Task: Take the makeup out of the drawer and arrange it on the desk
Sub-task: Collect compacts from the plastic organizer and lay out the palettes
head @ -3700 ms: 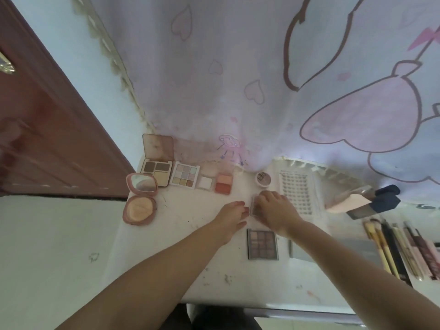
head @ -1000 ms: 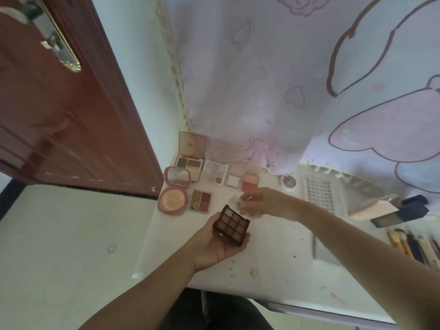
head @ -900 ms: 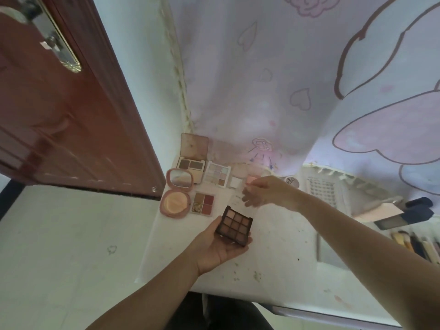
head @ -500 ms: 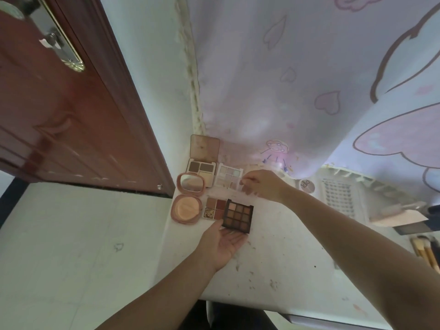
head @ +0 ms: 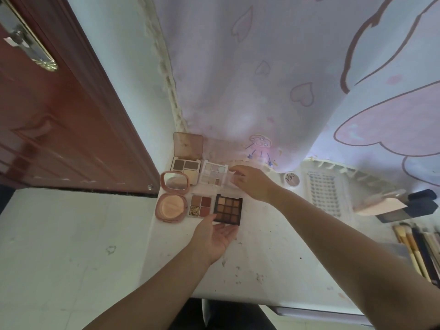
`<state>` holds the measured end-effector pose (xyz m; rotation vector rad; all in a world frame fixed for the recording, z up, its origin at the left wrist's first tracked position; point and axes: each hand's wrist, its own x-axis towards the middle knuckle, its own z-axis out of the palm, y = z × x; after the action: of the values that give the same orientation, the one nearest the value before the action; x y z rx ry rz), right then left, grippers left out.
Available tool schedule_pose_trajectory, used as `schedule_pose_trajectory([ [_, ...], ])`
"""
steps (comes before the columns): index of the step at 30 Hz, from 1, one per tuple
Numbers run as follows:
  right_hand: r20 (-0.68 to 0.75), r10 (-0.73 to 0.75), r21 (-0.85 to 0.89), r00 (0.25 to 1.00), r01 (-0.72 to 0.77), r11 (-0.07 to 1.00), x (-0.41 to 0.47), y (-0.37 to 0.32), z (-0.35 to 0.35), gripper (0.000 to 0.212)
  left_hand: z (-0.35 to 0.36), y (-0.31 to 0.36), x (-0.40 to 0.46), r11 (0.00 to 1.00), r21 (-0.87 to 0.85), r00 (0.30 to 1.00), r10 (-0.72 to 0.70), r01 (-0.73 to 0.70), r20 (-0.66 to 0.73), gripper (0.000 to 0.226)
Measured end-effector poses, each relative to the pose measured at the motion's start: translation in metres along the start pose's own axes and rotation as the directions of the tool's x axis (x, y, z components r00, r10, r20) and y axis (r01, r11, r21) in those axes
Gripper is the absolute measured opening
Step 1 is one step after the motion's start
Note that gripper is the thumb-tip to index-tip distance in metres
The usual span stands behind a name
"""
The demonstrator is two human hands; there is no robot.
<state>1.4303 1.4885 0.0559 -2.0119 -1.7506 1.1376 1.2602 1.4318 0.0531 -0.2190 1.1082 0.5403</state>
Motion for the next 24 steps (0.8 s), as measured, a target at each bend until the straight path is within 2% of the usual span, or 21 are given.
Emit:
schedule_pose_trajectory([
  [2,-0.06,0.02,0.087,0.998,-0.015,0.996,-0.012,0.009,-0.009,0.035,0.0,-0.003,0.001,1.0,0.015,1.0,0.005,-0.005,-0.014,0.053],
  [3,-0.115,0.022,0.075,0.993,-0.013,0.997,-0.02,0.017,-0.016,0.031,0.0,-0.007,0.002,0.999,0.043,1.0,0.002,-0.001,-0.021,0.053],
  [5,-0.234,0.032,-0.061,0.972,-0.048,0.997,-0.033,0.043,-0.034,0.024,0.005,-0.018,0.003,0.992,0.125,1.0,-0.007,0.01,-0.029,0.047],
  [7,-0.306,0.107,-0.174,0.946,-0.166,0.971,-0.046,0.069,-0.052,0.023,0.014,-0.033,0.003,0.976,0.215,0.999,-0.031,0.035,-0.022,0.035],
  [9,-0.31,0.182,-0.246,0.933,-0.263,0.933,-0.053,0.089,-0.064,0.025,0.027,-0.048,0.003,0.946,0.319,0.998,-0.056,0.053,0.001,0.022],
  [11,-0.255,0.196,-0.327,0.947,-0.275,0.904,-0.052,0.1,-0.064,0.035,0.04,-0.058,0.004,0.902,0.429,0.998,-0.063,0.055,0.005,0.013],
  [13,-0.199,0.187,-0.426,0.962,-0.257,0.868,-0.046,0.104,-0.056,0.043,0.052,-0.062,0.006,0.864,0.502,0.999,-0.046,0.031,0.017,0.012],
  [16,-0.215,0.156,-0.547,0.964,-0.251,0.799,-0.04,0.101,-0.045,0.041,0.065,-0.061,0.008,0.849,0.528,0.999,-0.004,-0.02,0.045,0.018],
  [18,-0.217,0.154,-0.517,0.964,-0.247,0.82,-0.045,0.094,-0.039,0.04,0.067,-0.059,0.007,0.862,0.503,0.997,0.041,-0.071,0.07,0.022],
  [19,-0.2,0.169,-0.418,0.965,-0.24,0.876,-0.051,0.089,-0.035,0.039,0.067,-0.059,0.007,0.86,0.496,0.992,0.08,-0.119,0.099,0.025],
  [20,-0.178,0.196,-0.258,0.964,-0.238,0.936,-0.059,0.083,-0.032,0.038,0.063,-0.06,0.008,0.813,0.545,0.978,0.149,-0.205,0.146,0.03],
  [21,-0.147,0.234,-0.061,0.961,-0.245,0.968,-0.067,0.077,-0.028,0.036,0.058,-0.06,0.008,0.668,0.667,0.944,0.239,-0.331,0.229,0.038],
  [22,-0.094,0.272,0.122,0.958,-0.26,0.958,-0.077,0.07,-0.026,0.036,0.053,-0.061,0.009,0.38,0.799,0.878,0.314,-0.465,0.361,0.047],
  [23,-0.024,0.294,0.241,0.956,-0.279,0.929,-0.087,0.064,-0.024,0.037,0.048,-0.063,0.01,0.077,0.825,0.793,0.338,-0.56,0.507,0.053],
  [24,0.043,0.299,0.302,0.953,-0.297,0.906,-0.095,0.059,-0.023,0.04,0.043,-0.064,0.01,-0.131,0.777,0.713,0.327,-0.615,0.62,0.055],
])
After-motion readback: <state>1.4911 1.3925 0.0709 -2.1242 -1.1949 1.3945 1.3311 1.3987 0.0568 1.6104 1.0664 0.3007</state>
